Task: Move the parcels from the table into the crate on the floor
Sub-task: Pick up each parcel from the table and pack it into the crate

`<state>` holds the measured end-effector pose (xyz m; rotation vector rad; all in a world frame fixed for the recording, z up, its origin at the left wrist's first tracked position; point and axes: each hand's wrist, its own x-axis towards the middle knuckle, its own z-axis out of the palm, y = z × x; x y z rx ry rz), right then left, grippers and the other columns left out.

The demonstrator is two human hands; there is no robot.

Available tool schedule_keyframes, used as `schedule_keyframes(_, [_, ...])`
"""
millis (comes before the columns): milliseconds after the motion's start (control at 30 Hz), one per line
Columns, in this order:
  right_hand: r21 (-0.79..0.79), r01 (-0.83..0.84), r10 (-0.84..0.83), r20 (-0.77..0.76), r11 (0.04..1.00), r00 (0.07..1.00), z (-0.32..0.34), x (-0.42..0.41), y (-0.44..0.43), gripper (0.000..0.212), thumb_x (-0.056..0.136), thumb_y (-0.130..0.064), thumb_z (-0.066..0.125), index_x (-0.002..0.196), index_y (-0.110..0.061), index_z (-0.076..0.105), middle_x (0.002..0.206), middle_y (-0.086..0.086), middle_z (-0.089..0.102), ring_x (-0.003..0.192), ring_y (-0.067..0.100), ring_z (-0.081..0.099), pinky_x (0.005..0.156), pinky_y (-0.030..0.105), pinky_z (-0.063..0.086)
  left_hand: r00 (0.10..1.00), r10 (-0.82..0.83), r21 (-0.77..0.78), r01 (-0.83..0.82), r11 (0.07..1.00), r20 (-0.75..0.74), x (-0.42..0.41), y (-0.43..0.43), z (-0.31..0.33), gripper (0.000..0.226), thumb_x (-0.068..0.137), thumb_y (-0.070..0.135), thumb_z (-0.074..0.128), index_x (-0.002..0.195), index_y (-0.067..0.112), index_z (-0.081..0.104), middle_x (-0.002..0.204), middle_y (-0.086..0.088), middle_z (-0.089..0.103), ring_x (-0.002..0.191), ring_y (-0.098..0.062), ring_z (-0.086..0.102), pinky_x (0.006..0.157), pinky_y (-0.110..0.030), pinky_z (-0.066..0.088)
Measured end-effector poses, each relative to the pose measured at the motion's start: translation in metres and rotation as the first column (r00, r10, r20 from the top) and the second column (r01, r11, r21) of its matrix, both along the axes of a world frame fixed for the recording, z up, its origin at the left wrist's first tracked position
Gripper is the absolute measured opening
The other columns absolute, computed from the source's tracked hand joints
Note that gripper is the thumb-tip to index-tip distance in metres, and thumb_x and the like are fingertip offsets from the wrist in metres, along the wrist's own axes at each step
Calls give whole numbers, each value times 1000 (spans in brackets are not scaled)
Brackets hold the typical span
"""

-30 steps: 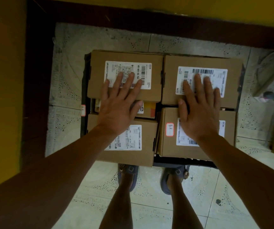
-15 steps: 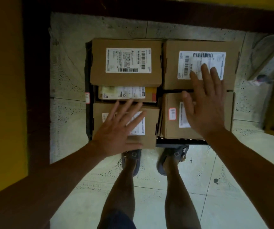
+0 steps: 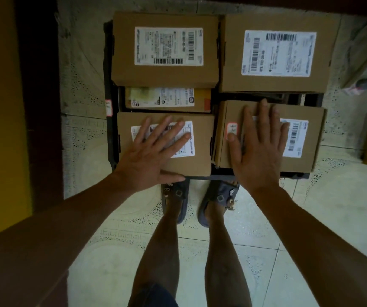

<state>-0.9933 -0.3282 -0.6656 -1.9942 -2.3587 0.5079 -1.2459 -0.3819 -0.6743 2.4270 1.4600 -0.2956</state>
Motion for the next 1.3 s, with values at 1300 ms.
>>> schedule_keyframes(1300, [152,-106,121,-93,983,988,-9,16,21,54,99,-40,40,141,-7,49,149,15,45,141,34,34,119,56,11,996,47,-2,-47,999,77,66,24,-11,125,71,94,28,155,4,6,164,-12,0,153,-29,3,123,-51,3])
